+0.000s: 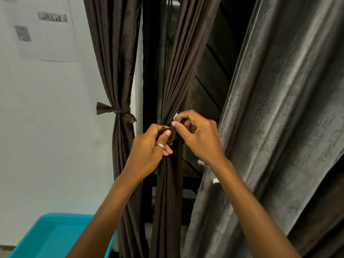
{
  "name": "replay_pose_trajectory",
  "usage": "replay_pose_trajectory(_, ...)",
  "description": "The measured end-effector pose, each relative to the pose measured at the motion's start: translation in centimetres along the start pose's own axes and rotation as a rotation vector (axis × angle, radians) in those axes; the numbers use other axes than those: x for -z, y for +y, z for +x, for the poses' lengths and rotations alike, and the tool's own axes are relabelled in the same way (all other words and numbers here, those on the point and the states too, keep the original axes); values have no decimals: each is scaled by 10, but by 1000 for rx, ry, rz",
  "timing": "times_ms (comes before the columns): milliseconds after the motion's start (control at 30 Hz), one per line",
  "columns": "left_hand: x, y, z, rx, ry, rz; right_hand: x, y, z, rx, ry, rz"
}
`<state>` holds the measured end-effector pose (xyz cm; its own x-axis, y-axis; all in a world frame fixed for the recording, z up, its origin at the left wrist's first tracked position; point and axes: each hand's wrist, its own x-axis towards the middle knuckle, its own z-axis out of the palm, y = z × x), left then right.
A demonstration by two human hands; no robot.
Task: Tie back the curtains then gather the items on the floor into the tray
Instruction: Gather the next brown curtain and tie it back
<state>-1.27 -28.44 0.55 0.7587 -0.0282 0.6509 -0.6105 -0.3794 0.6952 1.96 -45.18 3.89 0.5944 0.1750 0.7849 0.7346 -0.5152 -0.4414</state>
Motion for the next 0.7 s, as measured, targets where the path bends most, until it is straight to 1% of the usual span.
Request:
replay_pose_trajectory(100,0,0,2,-1,-2,11,1,3,-1,47,-52,-69)
replay_pose_trajectory(233,1,1,5,-3,23,1,3,1,-6,6,-241,-78)
replay_pose_trajectory(300,1,1,6,-2,45,-20,3,2,-7,28,-288,-154)
replay_pose_trajectory(400,0,1,6,-31,67,9,-5,5,-7,58,-276,-299)
replay_pose_trajectory(500,-3,1,3,-76,110,75,-18,10,-10,74,-220,-360)
replay_pose_trajectory(567,-5,1,2,-93,144,122,-23,12,-12,76,-198,-353)
replay_pose_trajectory(700,-2,1,7,-33,170,111,-19,11,-11,78,-195,-268)
